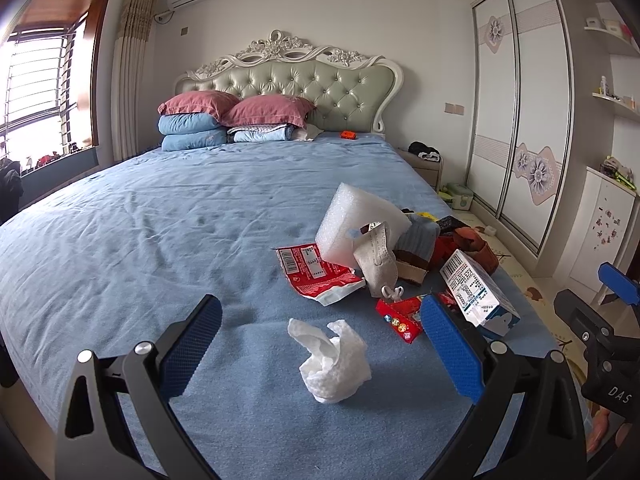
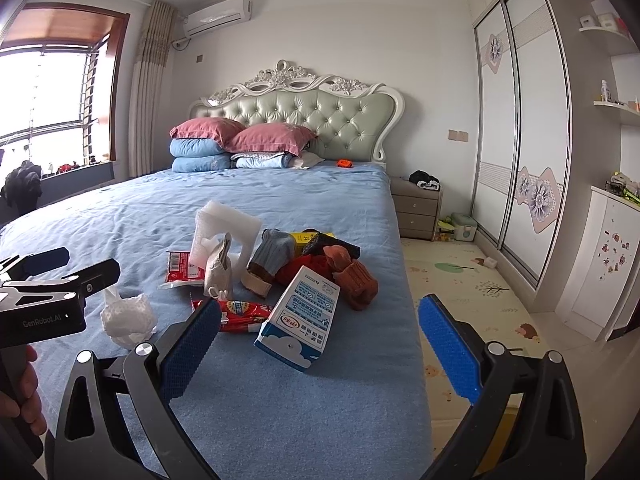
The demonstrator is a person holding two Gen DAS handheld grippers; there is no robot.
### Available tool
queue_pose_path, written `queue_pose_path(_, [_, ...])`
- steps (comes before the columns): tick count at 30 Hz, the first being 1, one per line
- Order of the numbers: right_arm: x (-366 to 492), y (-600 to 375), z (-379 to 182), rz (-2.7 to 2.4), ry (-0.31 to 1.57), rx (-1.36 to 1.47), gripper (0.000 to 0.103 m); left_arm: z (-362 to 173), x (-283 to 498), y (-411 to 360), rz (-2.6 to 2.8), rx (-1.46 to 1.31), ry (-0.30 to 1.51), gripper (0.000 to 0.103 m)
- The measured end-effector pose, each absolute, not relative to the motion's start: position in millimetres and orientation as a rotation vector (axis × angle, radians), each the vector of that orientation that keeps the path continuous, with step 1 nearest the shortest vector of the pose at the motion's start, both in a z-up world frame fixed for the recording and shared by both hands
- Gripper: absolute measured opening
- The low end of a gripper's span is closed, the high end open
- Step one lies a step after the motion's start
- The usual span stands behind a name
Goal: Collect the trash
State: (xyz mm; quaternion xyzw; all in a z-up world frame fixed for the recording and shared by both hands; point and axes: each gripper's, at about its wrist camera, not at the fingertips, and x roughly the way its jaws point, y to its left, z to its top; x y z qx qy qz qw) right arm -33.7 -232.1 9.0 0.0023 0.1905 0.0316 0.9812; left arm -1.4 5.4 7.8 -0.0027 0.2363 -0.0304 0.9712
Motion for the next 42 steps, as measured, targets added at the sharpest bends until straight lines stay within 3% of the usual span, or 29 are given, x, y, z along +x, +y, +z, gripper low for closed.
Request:
queue_pose_path(20, [-36,-238,8,0.054,0.389,0.016,0.095,2,6,0,-0.080,0.000,0.521,0.099])
queue_pose_path(42, [-30,-235,0,0.057,0.413,0.014,0.095,-37,37,8,-0.111,-0.052,0.704,0.099])
